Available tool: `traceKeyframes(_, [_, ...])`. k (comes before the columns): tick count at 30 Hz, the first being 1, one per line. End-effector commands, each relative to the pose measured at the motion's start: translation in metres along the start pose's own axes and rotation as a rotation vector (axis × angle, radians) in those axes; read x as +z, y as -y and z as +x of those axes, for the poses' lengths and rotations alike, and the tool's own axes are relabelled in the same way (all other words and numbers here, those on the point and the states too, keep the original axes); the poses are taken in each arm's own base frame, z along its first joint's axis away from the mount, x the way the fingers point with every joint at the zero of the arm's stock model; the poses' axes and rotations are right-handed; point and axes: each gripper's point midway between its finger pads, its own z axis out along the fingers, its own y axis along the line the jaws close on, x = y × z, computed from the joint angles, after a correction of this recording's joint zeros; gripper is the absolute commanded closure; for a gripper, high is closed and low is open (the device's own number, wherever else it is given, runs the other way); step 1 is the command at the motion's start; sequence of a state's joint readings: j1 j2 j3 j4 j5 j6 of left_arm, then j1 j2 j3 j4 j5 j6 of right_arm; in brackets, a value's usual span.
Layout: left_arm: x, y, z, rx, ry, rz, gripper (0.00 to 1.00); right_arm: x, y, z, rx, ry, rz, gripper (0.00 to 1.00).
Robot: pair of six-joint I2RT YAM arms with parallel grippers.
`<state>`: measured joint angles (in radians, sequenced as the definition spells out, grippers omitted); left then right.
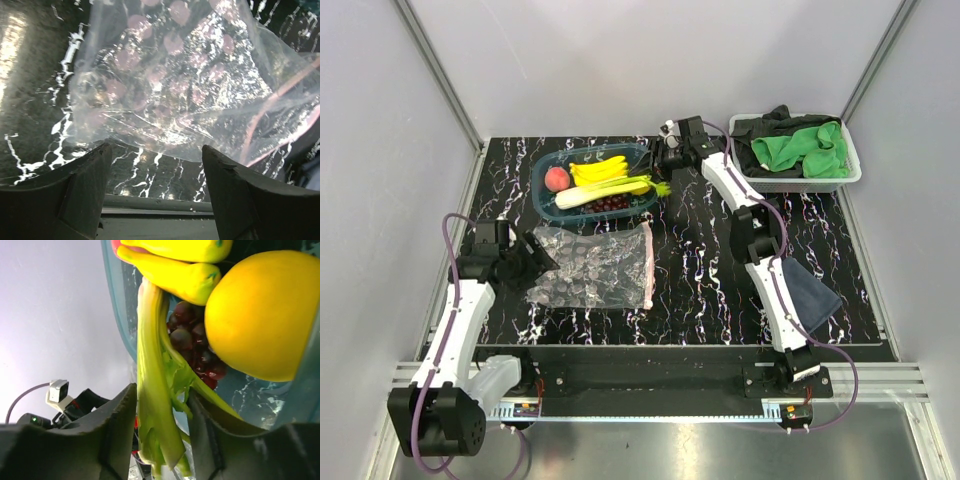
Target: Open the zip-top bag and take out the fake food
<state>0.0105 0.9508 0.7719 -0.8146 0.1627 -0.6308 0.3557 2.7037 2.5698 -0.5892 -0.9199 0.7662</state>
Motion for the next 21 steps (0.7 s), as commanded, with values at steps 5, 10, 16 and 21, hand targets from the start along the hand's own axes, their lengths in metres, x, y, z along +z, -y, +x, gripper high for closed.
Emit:
traceKeyframes(5, [-0.015, 0.054, 0.007, 0.054, -0.054, 0.221, 0.25, -0.043, -0.033, -0.034, -0.073, 0.171, 0.047, 0.25])
traceKeyframes(10, [-0.041, 0.095, 0.011, 0.147, -0.061, 0.354, 0.18, -0.086, -0.033, -0.041, -0.106, 0.259, 0.225, 0.0])
traceKeyframes(16, [-0.067, 0.13, 0.039, 0.241, -0.109, 0.48, 0.11, -0.159, -0.034, -0.032, -0.15, 0.361, 0.504, 0.0])
traceKeyframes(21, [-0.09, 0.156, 0.061, 0.297, -0.116, 0.605, 0.03, -0.201, -0.045, 0.003, -0.193, 0.365, 0.627, 0.0])
